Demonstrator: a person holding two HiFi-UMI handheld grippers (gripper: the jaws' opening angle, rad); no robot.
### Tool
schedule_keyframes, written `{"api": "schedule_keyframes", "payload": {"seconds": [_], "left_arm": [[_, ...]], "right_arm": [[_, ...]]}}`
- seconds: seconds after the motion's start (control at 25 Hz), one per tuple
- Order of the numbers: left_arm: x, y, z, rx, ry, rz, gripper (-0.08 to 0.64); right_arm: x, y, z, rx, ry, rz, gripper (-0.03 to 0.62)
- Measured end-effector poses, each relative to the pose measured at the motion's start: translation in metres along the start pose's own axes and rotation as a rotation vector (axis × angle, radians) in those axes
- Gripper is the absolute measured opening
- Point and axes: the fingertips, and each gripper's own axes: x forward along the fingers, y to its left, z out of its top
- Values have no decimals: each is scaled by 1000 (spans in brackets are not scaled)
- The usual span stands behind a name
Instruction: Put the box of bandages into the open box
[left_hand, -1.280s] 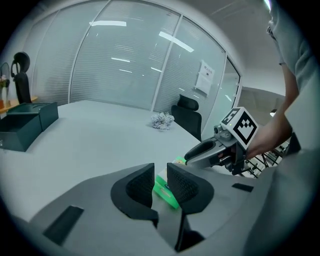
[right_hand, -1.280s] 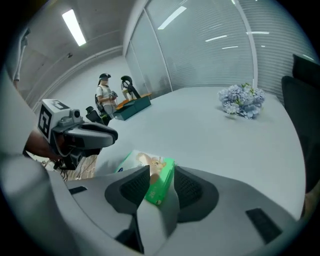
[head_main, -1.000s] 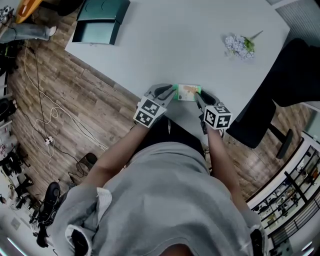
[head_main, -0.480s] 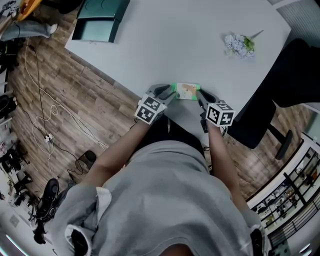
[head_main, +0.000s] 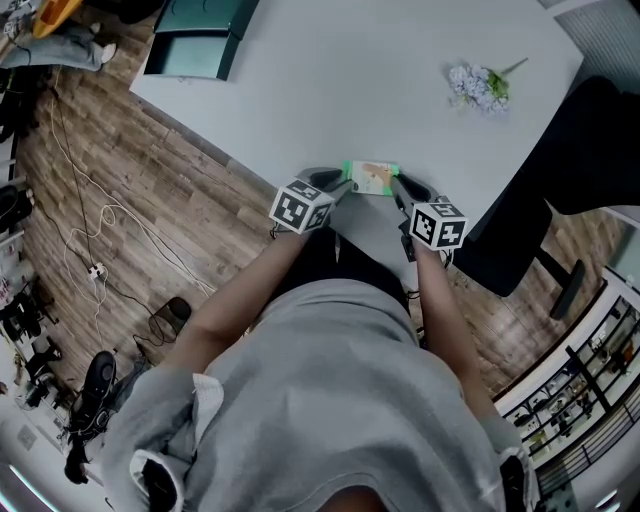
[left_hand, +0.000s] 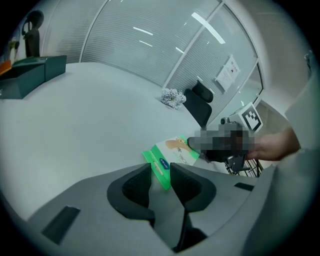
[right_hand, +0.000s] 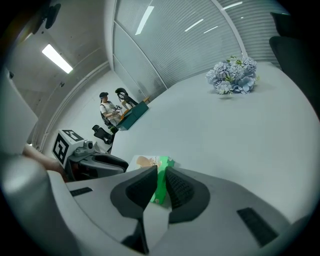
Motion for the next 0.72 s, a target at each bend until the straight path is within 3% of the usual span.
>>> {"api": "schedule_keyframes", "payload": {"seconds": [0.2,0.28,0.32,0.44,0.72], "left_arm": [[1,0,-1,-72,15,-9,133],[2,4,-2,-138,14,4,111],[2,7,-3,-182,14,10,52],[4,10,-3,-266,18,-13,48],[8,4,0,-226,10,10,49]], "right_arm": [[-2,-1,-2,-5,1,3,71],[-2,-1,-3,3,4,7,72],[-1,-1,-3,3,8,10,72],[0,1,-3,-16,22,12,72],[-1,2,-4,-27,21,0,71]]}}
